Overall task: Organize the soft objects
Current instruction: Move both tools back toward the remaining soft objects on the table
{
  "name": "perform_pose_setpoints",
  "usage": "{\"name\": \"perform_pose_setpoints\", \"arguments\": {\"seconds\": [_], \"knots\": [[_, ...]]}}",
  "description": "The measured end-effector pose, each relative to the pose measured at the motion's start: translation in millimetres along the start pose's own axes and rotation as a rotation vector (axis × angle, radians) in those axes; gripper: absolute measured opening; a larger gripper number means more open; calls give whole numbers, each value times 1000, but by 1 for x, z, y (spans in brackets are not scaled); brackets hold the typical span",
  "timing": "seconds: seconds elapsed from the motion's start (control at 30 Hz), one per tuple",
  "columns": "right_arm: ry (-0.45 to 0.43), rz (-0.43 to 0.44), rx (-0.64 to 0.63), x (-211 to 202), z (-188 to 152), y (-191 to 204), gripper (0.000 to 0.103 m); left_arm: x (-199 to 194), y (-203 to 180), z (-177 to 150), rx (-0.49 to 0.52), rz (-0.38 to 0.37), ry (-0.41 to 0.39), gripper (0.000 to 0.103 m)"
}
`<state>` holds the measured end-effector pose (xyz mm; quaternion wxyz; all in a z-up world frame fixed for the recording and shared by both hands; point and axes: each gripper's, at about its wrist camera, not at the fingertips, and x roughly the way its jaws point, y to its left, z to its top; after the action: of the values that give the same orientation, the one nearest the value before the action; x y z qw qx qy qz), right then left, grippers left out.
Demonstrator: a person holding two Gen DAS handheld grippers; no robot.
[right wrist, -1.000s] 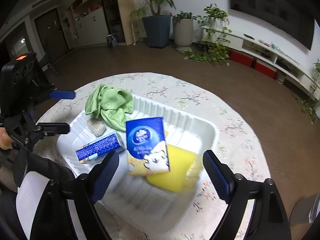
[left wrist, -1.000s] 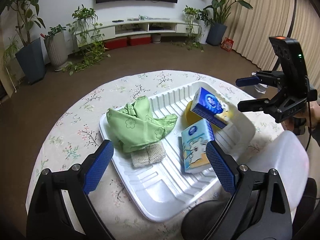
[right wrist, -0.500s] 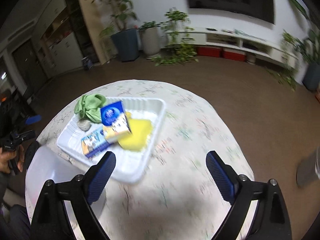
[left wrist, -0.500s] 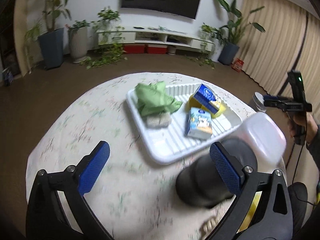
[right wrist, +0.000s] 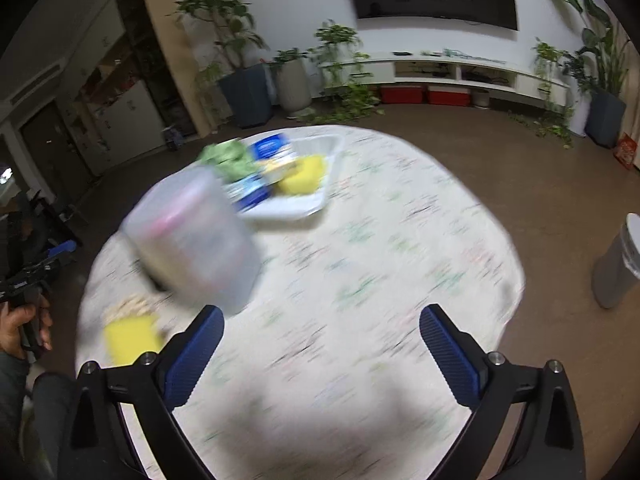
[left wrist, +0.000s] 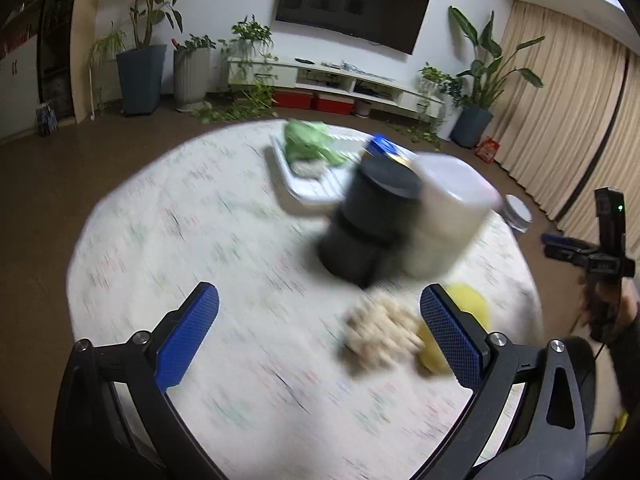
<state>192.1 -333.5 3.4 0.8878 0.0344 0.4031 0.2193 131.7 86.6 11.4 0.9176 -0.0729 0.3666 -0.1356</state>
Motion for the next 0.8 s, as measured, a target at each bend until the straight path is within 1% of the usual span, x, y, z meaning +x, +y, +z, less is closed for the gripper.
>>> {"name": "perform_pose_setpoints", "arguments": {"seconds": [0.03,0.13,0.17,0.2,0.27,0.33,0.4,0.47,0.53,0.57,0.63,0.7,0.8], "knots": [[-4,14,-8,-3,-7,9,103,-2,-5,-7,-12,-11,-1,103],[-14,79,-38,-7,-33,52,103,-5,-21,-32,-68,-59,8,103],[-15,94,-53,-7,-41,66,103,-4,-27,-40,-80,-64,13,103],[-16,103,-77,-5,-50,84,103,-3,-33,-47,-91,-75,15,103],[-25,104,-114,-2,-63,108,103,-3,-43,-60,-100,-98,13,103],[-36,114,-127,1,-72,122,103,-2,-52,-69,-85,-103,6,103],[-31,119,-120,8,-77,131,103,-1,-60,-76,-58,-108,-5,103],[-31,100,-117,14,-79,133,103,-1,-65,-78,-32,-103,-17,103],[-29,83,-106,21,-77,129,103,-2,-67,-77,-34,-99,-36,103],[-28,78,-92,24,-76,126,103,-1,-66,-76,-49,-104,-32,103],[-26,81,-53,30,-73,121,103,6,-61,-73,-79,-112,4,103],[-22,98,-20,34,-72,117,103,16,-57,-71,-93,-81,51,103],[-8,104,-30,40,-68,121,103,30,-47,-68,-126,-39,110,103]]}}
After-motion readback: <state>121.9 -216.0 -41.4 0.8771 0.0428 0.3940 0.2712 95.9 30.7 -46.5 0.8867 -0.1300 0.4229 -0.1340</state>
